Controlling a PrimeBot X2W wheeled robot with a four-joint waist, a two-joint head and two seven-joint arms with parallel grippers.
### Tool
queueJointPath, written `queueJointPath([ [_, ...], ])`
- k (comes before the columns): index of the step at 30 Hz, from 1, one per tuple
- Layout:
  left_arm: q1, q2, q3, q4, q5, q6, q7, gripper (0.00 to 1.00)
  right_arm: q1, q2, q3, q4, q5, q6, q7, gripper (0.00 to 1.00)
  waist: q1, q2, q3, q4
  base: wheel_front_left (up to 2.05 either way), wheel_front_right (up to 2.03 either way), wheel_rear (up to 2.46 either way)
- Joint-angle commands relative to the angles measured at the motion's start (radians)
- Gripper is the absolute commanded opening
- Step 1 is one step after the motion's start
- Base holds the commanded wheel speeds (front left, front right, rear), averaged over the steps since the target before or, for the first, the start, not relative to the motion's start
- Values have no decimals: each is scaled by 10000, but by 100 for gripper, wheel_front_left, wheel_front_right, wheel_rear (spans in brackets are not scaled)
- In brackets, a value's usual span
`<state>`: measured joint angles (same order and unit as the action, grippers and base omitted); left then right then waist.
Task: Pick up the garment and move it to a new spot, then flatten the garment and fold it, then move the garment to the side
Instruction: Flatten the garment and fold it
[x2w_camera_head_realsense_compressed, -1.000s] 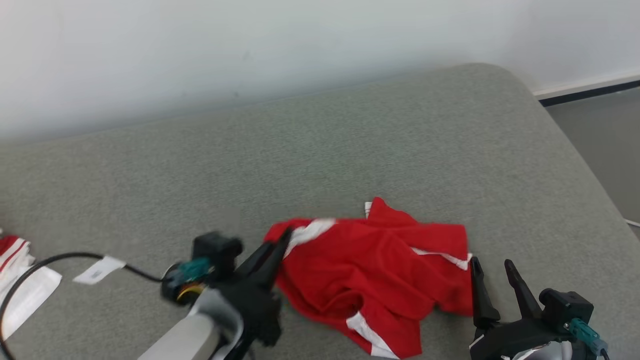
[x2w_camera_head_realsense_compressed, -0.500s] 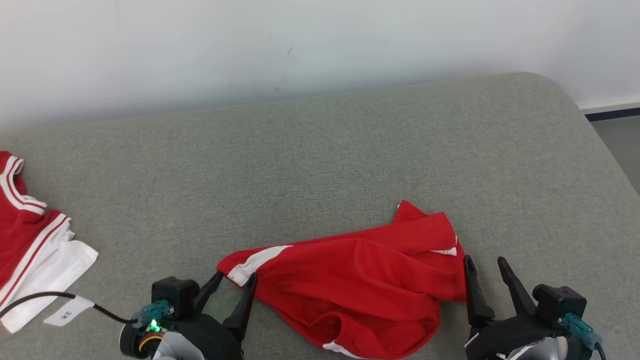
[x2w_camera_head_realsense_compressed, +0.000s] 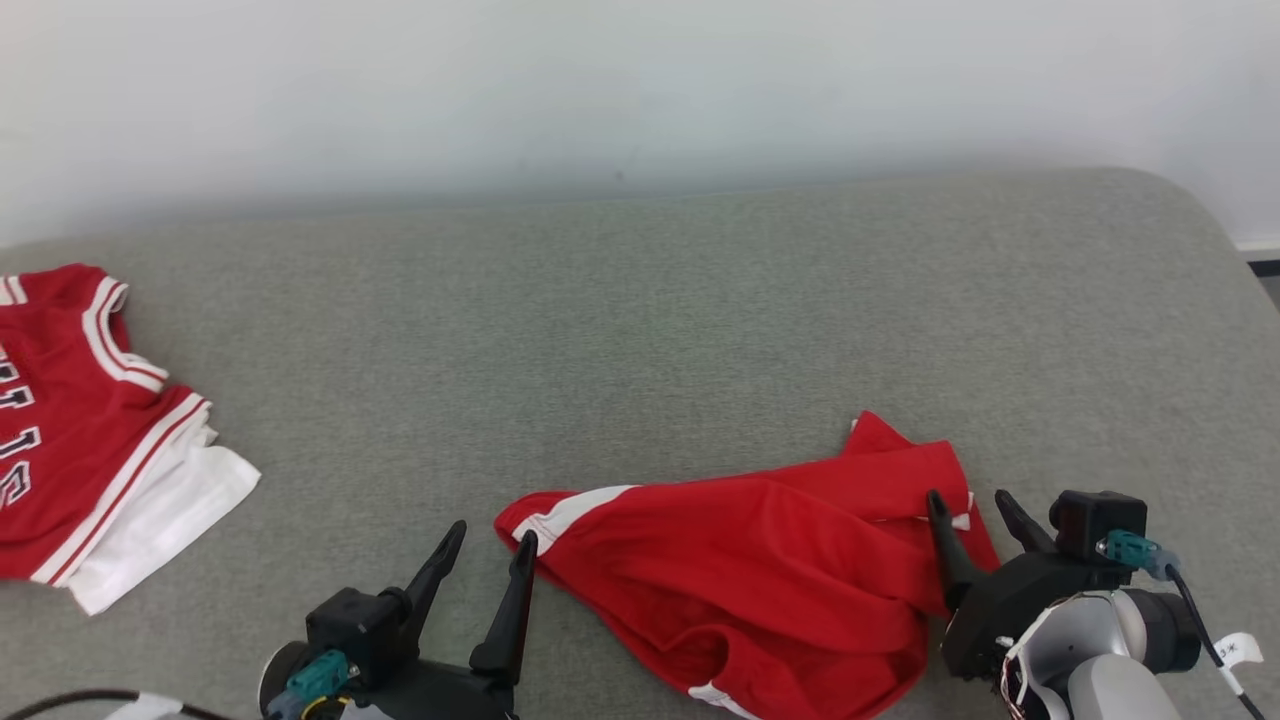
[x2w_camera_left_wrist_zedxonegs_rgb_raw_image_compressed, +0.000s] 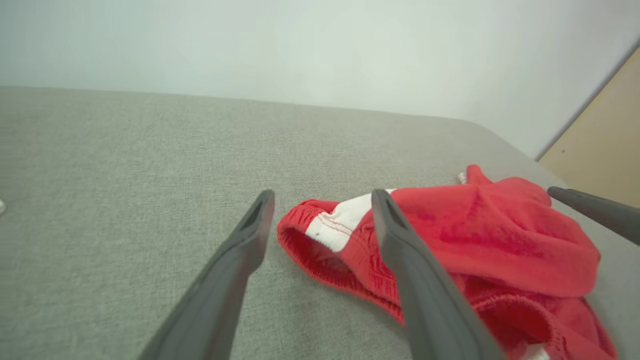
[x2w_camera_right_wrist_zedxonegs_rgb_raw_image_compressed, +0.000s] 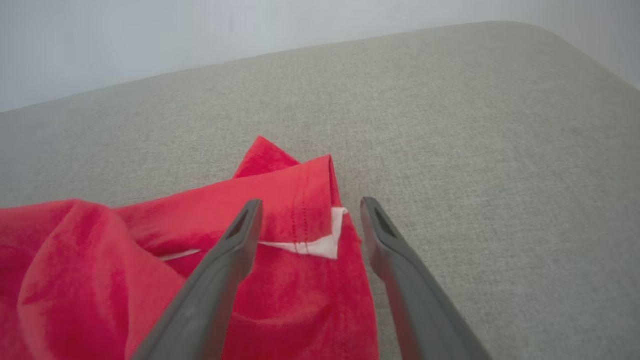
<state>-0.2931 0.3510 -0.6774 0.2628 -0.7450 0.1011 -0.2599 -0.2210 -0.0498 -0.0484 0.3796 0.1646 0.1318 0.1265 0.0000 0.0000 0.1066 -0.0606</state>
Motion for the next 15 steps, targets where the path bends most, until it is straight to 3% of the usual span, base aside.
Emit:
queueJointPath([
  [1, 249, -89, 155, -238, 203, -1, -52, 100, -63, -11, -84, 51, -120, -19, 137, 100, 0, 0, 45, 330, 0, 0, 0],
  [2, 398, -141, 273, -358, 325, -19, -51, 100, -102, -11, -189, 81, -119, -20, 226, 97, 0, 0, 53, 424, 0, 0, 0],
  [4, 617, -237, 483, -547, 529, -72, -54, 100, -161, -14, -383, 129, -168, -19, 325, 50, 0, 0, 65, 571, 0, 0, 0],
  [6, 766, -333, 653, -682, 640, -133, -56, 100, -209, -9, -468, 182, -146, -19, 411, 32, 0, 0, 72, 671, 0, 0, 0],
  [7, 845, -374, 740, -709, 717, -192, -57, 100, -222, -8, -487, 215, -137, -19, 460, 9, 0, 0, 72, 702, 0, 0, 0],
  [8, 910, -419, 796, -713, 784, -223, -57, 100, -222, -11, -501, 260, -139, -19, 484, 0, 0, 0, 67, 733, 0, 0, 0],
  [15, 1146, -628, 1186, -677, 1113, -471, -59, 100, -481, -12, -547, 151, 77, -19, 276, 0, 0, 0, -33, 761, 0, 0, 0],
])
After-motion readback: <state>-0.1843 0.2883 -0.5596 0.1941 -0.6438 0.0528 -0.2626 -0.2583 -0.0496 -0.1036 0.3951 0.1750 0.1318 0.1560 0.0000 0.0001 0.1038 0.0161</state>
